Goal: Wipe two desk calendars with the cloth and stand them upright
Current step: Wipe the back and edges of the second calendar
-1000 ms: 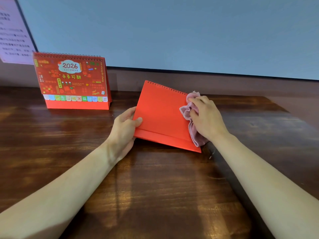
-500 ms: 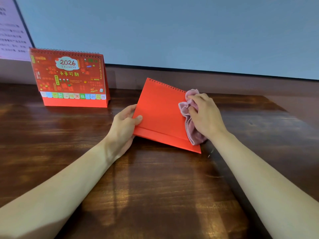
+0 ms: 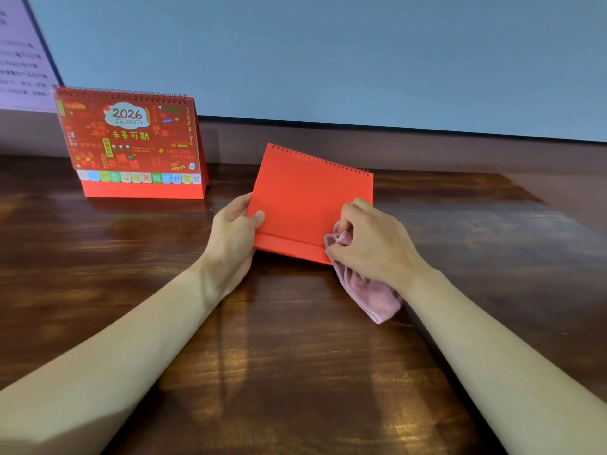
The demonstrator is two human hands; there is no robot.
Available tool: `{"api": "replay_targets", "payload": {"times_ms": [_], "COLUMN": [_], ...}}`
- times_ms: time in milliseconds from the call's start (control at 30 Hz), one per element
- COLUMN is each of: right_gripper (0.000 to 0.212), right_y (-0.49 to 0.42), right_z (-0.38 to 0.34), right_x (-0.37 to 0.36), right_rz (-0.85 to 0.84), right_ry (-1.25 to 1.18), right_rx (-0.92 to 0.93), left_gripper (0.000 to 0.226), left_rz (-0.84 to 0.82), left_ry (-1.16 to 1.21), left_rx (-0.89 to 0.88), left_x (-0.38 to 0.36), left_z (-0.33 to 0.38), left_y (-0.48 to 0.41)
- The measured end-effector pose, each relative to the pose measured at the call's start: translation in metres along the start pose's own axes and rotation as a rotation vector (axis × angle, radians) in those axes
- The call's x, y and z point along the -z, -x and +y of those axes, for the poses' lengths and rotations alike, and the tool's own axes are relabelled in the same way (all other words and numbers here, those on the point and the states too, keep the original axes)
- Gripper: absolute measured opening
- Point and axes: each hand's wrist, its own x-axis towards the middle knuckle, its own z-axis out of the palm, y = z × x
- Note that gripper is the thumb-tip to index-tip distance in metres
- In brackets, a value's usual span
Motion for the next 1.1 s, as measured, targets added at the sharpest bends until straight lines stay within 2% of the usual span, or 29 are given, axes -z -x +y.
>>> {"api": "replay_targets", "payload": {"times_ms": [67,167,267,367,467,600,767,867,967,1100], "right_gripper": [0.023,0.013,0.025,0.023,0.018,0.023,0.03,0.032,0.03,0.025], "right_y": [0.003,-0.001,-0.012,-0.02,-0.022,-0.014,-0.019,-0.019,-0.021,-0.014], "right_z": [-0.001,-0.014,-0.038,-0.052,-0.043,-0.031,-0.055,-0.071,-0.064,-0.038], "right_x": [-0.001,-0.006,-0.016,-0.027,-0.023,-0.014,-0.02,-0.028,-0.026,-0.019], "right_rz": [-0.006,-0.008,-0.048,-0.097,-0.099,-0.085,-0.073,-0.128,-0.129,-0.074], "right_ry": [-0.015,-0.074,-0.186,-0.232,-0.315,-0.443,-0.364,-0.346,-0.361,-0.514], "right_rx": [-0.01,0.098,0.241,0.341,0.286,0.145,0.242,0.305,0.279,0.118], "left_gripper": [0.038,0.036,0.036,0.036,0.039,0.04,0.03,0.022,0.018,0.037], "left_rz": [0.009,0.003,-0.014,-0.009,0.017,0.021,0.024,0.011,0.034,0.039], "left_ry": [0.0,-0.019,-0.027,0.012,0.049,0.061,0.111,0.121,0.127,0.107], "left_rx": [0.001,-0.01,-0.013,0.006,0.033,0.058,0.073,0.11,0.101,0.108], "left_x": [-0.001,-0.003,-0.002,0.001,0.001,-0.002,-0.002,0.0,0.0,-0.003], "left_z": [0.0,-0.001,-0.002,-0.001,0.001,0.003,0.003,0.002,0.001,0.001], "left_y": [0.0,0.0,-0.001,-0.002,-0.003,-0.005,-0.006,-0.006,-0.004,-0.008]}}
